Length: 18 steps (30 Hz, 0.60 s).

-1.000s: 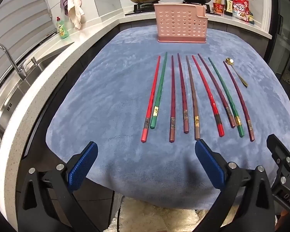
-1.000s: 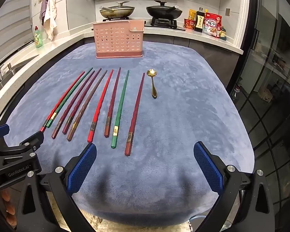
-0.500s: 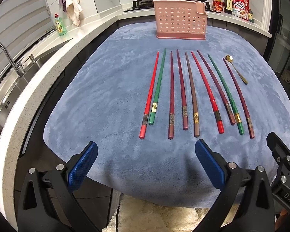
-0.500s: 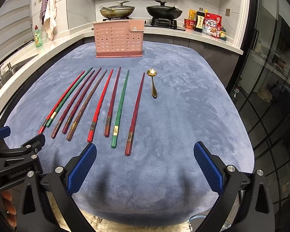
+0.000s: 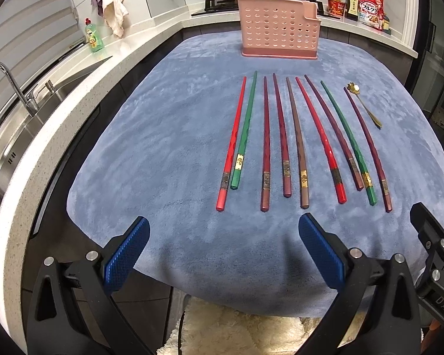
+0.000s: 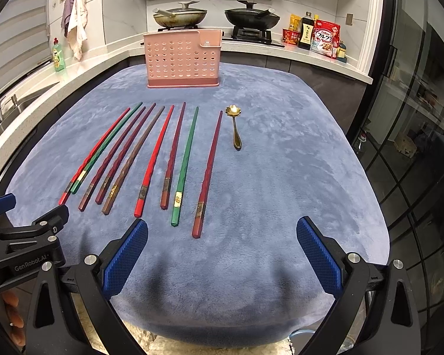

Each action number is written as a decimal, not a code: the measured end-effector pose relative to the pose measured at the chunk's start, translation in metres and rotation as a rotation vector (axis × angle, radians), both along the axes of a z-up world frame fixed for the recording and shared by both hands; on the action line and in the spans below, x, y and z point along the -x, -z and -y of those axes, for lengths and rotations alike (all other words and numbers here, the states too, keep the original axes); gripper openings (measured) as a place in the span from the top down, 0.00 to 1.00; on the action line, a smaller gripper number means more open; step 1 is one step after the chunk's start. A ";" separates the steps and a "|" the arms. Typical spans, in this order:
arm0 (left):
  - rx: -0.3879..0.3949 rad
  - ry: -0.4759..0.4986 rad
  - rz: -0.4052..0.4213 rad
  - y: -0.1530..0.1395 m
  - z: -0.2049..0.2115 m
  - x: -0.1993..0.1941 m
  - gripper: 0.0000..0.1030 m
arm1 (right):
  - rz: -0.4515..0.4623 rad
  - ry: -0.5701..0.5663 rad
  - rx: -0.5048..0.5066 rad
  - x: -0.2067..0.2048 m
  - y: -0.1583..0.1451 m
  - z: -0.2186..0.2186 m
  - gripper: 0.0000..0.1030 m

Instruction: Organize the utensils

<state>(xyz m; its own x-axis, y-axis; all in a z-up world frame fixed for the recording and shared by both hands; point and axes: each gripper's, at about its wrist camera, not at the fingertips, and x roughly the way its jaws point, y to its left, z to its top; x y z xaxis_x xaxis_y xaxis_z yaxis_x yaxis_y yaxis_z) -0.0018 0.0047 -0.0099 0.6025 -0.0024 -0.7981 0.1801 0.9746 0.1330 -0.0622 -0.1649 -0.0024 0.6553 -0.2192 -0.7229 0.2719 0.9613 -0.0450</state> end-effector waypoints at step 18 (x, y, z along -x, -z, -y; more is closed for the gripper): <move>0.001 0.000 -0.006 0.001 0.000 0.000 0.07 | -0.001 0.001 0.002 0.000 0.001 -0.001 0.06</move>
